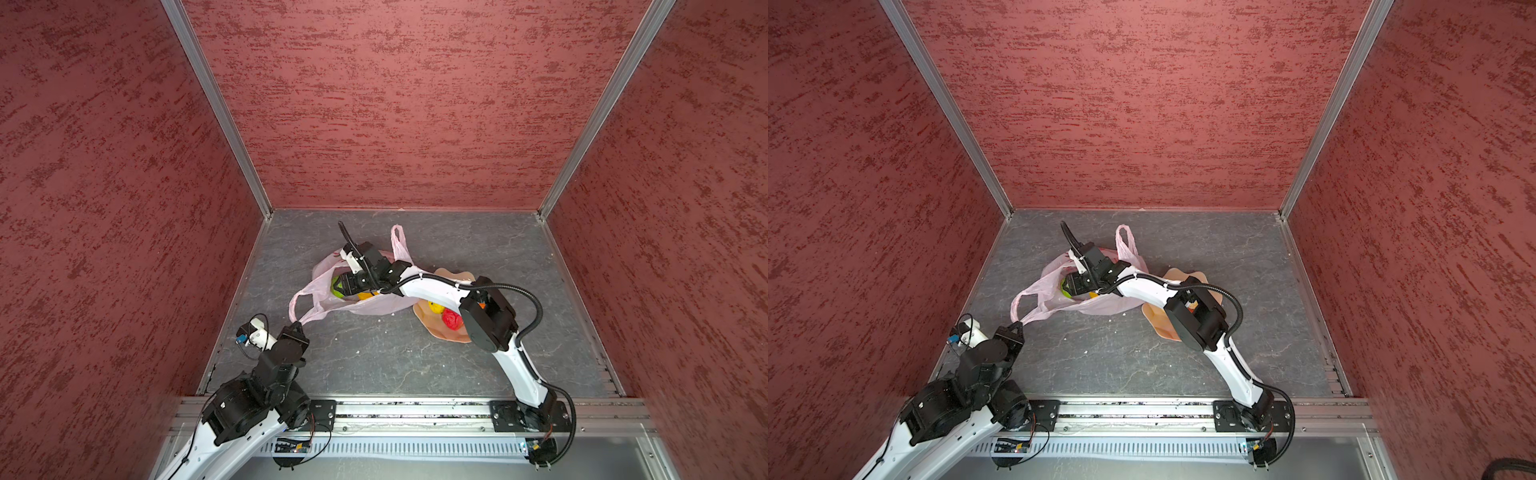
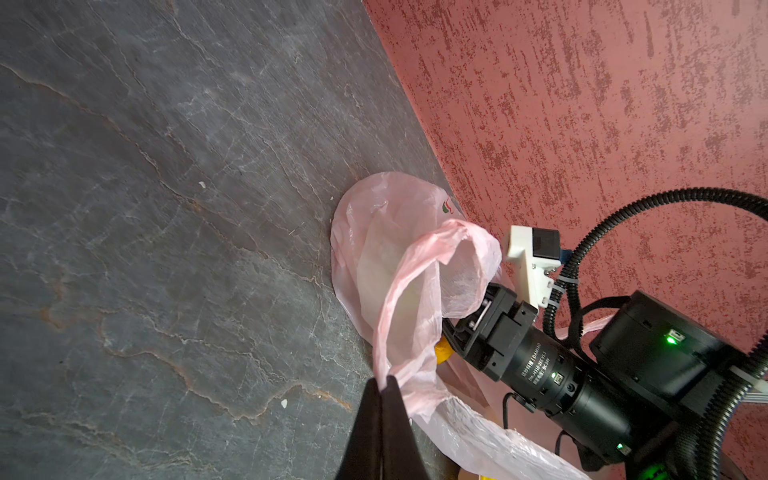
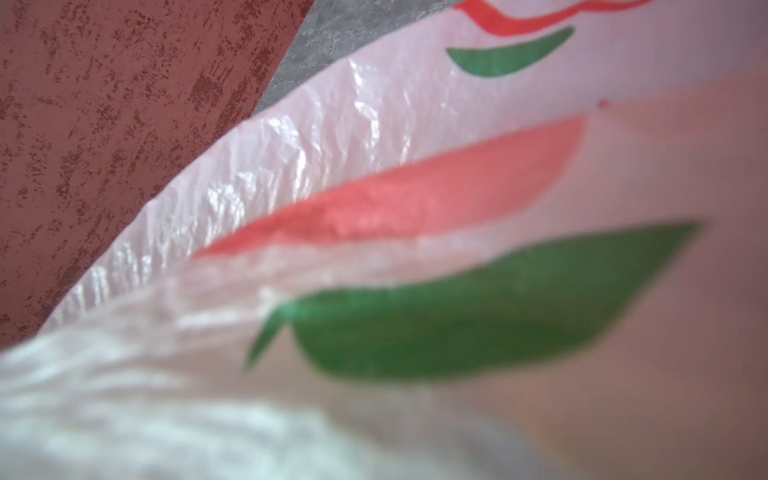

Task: Take the fake fruits out of the plastic bag
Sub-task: 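Lift the green lime out of the bag and carry it over the peach bowl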

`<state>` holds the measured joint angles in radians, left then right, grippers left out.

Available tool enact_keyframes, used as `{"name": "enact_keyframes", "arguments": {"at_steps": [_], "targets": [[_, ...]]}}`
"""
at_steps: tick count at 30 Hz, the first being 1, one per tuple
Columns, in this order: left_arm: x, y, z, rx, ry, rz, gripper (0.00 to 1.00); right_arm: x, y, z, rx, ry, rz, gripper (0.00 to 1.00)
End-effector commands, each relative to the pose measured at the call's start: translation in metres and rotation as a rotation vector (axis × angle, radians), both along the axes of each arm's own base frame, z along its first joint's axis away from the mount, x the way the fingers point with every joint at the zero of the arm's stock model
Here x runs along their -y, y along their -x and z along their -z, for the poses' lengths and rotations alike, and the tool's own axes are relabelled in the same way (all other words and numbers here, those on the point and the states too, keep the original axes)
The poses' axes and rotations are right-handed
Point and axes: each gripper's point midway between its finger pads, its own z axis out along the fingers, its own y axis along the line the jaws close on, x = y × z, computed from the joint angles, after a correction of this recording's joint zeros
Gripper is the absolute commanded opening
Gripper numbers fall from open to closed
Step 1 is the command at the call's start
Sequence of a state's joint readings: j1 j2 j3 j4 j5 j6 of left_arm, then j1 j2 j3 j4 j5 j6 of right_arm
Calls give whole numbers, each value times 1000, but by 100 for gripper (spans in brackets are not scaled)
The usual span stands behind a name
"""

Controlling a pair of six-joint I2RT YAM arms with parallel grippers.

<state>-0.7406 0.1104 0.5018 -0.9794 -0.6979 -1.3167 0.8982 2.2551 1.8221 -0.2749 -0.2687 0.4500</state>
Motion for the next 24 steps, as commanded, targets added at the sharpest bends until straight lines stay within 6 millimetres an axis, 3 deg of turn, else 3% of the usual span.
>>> {"name": "enact_keyframes", "arguments": {"at_steps": [1, 5, 11, 18, 24], "targets": [[-2, -1, 3, 3, -43, 0, 0, 7, 4, -50, 89, -33, -9, 20], [0, -5, -1, 15, -56, 6, 0, 16, 12, -75, 112, -32, -25, 21], [6, -12, -14, 61, -85, 31, 0, 26, 17, -126, 171, -63, -26, 20], [27, -27, -36, 138, -95, 104, 0, 38, 22, -190, 236, -122, -8, 20], [40, -36, -55, 170, -145, 153, 0, 81, 23, -236, 336, -76, 101, 19]]}}
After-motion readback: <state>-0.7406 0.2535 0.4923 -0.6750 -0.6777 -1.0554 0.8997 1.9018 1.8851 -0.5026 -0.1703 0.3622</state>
